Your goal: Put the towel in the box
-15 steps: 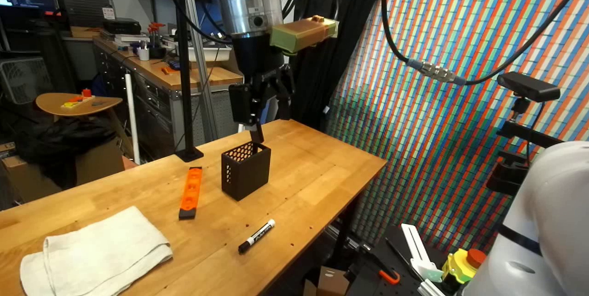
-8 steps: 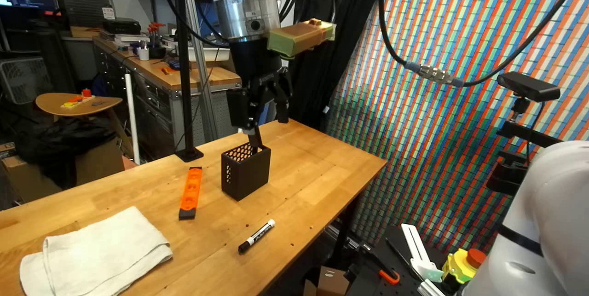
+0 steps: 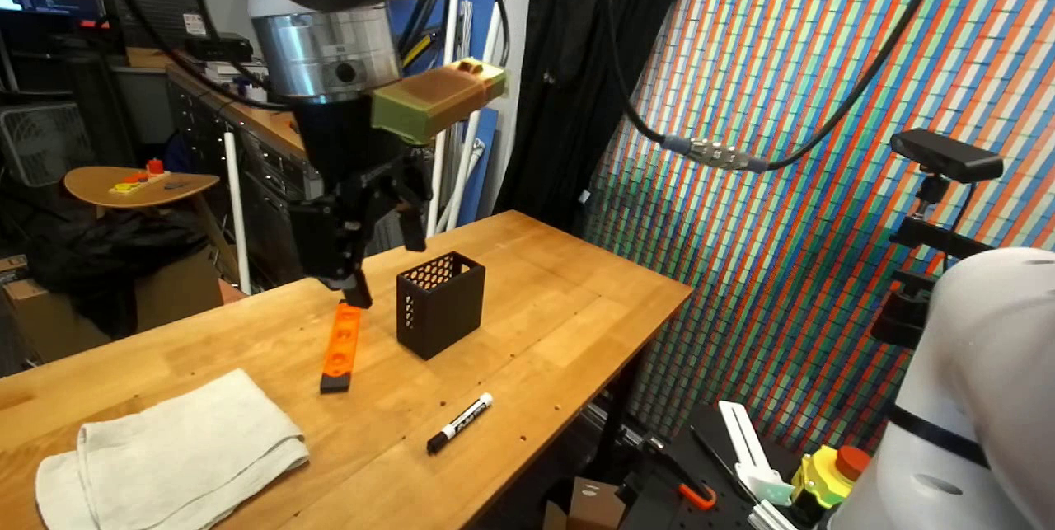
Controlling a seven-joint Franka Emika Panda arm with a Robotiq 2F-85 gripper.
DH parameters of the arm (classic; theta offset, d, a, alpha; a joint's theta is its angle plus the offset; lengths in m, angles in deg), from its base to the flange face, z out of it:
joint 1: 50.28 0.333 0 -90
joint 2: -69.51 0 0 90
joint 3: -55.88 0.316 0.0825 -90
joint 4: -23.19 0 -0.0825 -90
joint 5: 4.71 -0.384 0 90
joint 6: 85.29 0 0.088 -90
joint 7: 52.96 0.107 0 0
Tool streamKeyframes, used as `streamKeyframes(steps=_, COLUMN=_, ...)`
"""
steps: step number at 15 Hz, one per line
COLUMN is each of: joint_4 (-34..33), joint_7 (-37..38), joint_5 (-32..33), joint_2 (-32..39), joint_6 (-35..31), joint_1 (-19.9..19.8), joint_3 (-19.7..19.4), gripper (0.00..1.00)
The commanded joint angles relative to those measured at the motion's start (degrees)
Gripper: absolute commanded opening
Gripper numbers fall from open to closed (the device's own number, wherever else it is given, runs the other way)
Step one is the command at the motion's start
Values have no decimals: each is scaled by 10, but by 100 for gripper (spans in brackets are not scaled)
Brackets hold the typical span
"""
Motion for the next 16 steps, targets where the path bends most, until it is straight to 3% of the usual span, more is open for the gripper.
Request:
streamKeyframes(steps=1, joint_4=-88, joint_7=-8, joint_5=15, joint_2=90, joint_6=-22, joint_1=17, joint_3=11, gripper=100)
streamKeyframes(steps=8, joint_4=-245, joint_7=-84, joint_5=47, joint_2=250, joint_6=-58, joint_1=24, joint_3=-5, gripper=100)
streamKeyframes(steps=16, joint_4=-369, joint_7=-137, joint_5=58, joint_2=409, joint_6=-68, joint_1=50, joint_3=-15, gripper=100)
